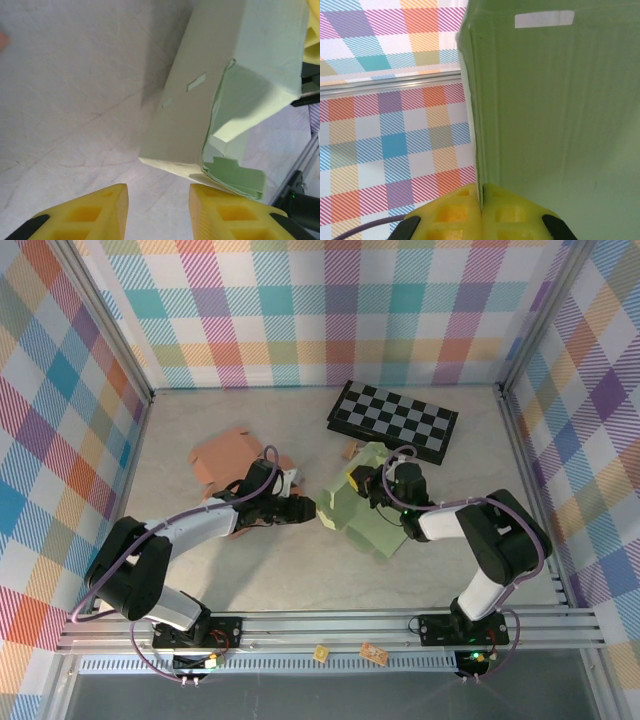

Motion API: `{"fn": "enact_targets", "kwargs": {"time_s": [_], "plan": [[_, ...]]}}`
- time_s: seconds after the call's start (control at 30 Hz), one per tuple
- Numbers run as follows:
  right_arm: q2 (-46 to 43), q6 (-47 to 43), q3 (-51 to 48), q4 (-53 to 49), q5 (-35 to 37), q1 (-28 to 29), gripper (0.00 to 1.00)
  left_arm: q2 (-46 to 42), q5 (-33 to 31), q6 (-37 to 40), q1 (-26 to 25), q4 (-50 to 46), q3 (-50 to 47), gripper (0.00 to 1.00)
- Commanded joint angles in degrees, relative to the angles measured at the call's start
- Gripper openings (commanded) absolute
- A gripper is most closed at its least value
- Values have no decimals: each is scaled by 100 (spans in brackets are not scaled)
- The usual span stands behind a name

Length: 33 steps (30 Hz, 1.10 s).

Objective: Fold the paper box

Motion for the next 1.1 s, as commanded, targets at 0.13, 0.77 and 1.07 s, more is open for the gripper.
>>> {"fn": "enact_targets", "kwargs": {"time_s": [0.13, 0.77, 1.07], "plan": [[45, 167, 288, -2, 80, -32, 0, -417, -407, 133, -27, 143, -124, 37], [125, 276, 591, -448, 303, -41, 0, -253, -1480, -217, 177, -2460, 1595, 37], [127, 270, 608, -508, 263, -41, 0, 744, -542, 720, 423, -1187, 1358, 32]]}}
